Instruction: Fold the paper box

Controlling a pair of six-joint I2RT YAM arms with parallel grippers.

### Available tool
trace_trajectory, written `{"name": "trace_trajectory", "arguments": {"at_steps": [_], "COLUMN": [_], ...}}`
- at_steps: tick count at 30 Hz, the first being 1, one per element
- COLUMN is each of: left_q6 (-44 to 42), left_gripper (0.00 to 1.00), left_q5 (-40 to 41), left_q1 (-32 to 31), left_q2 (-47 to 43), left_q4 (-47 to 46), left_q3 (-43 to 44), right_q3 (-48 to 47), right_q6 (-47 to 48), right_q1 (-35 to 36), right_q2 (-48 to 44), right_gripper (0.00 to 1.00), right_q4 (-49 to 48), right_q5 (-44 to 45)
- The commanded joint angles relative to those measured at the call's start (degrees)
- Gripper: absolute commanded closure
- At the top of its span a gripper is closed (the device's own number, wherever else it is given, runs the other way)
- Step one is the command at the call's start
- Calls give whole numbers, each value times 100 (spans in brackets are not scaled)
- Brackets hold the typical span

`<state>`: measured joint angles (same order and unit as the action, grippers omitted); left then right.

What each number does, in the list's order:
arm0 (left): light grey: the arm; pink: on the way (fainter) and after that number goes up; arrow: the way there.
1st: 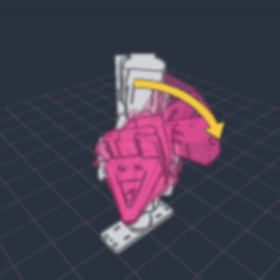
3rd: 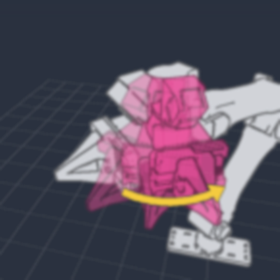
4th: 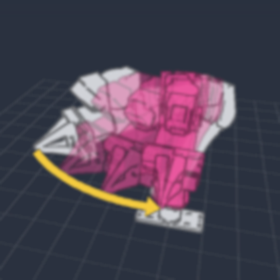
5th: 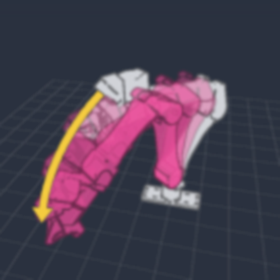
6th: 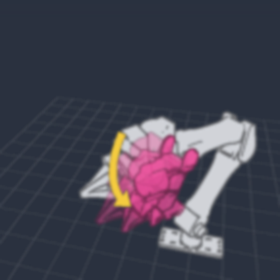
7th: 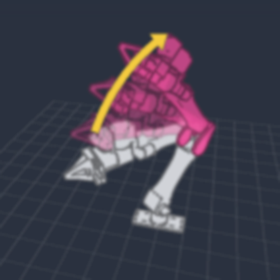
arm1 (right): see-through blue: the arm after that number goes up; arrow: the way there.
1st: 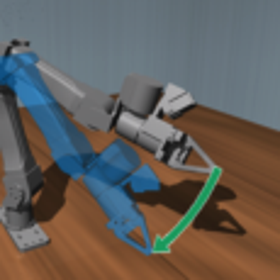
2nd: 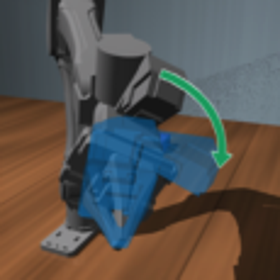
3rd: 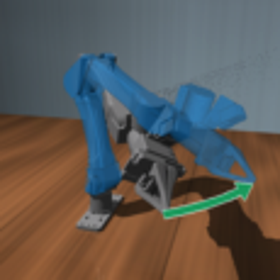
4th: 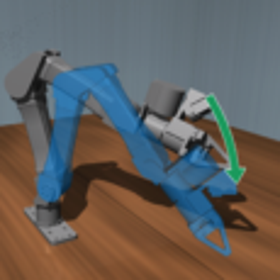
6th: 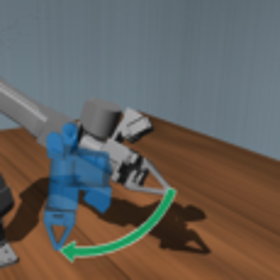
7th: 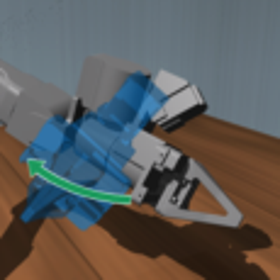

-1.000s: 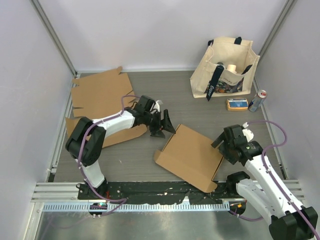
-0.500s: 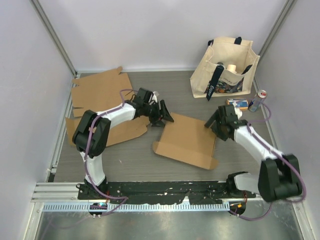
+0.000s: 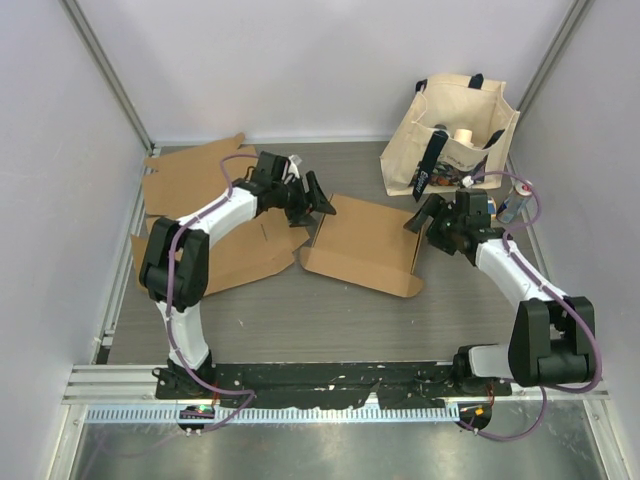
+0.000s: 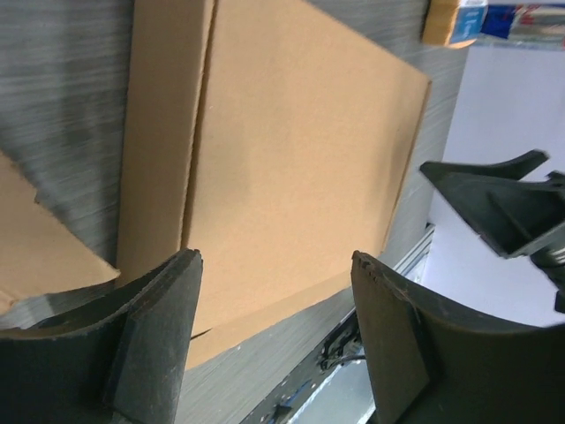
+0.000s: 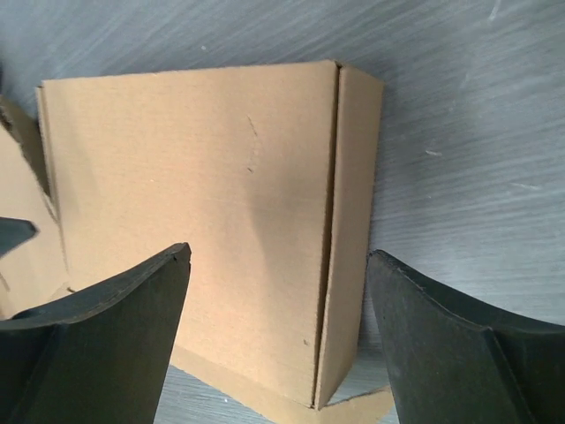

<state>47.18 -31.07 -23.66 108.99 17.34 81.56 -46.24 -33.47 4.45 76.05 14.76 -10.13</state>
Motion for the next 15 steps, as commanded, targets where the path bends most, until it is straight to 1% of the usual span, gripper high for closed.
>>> {"name": "trace_trajectory", "arguments": {"at_steps": [1, 2, 3, 4, 5, 6, 7, 9, 11, 13, 14, 15], "left_q6": [-358, -324, -297, -297, -332, -358, -376, -446, -490, -517, -517, -534], "left_gripper": [30, 33, 34, 34, 35, 35, 34, 29, 25, 23, 22, 22], "left_q5": [-57, -127, -232, -268, -312, -321, -356, -435, -470, -514, -540, -575], "left_q1": [81, 116, 177, 204, 221, 248, 274, 283, 283, 283, 292, 283], "left_q2": [-229, -212, -203, -185, -133, -106, -62, 52, 105, 140, 192, 254], "left_q4": [182, 129, 85, 50, 41, 85, 207, 269, 305, 287, 296, 322], "left_q3": [-184, -210, -254, -246, -237, -167, -114, 17, 79, 150, 228, 272], "right_q3": [132, 211, 394, 483, 528, 528, 546, 668, 774, 827, 853, 871], "right_q6": [201, 131, 61, -9, -80, -72, -80, -177, -299, -335, -361, -423], "right_q1": [-207, -286, -356, -374, -601, -655, -743, -936, -1059, -1130, -1174, -1261], "right_q2": [32, 50, 50, 68, 163, 243, 322, 454, 524, 665, 700, 744], "right_gripper": [17, 18, 22, 25, 28, 35, 38, 47, 50, 51, 53, 58], "right_q4": [-738, -973, -1149, -1360, -1440, -1450, -1624, -1819, -2073, -2170, -2188, -2206], "right_q5": [-771, -849, -920, -1182, -1271, -1333, -1534, -1641, -1711, -1799, -1852, -1870]}}
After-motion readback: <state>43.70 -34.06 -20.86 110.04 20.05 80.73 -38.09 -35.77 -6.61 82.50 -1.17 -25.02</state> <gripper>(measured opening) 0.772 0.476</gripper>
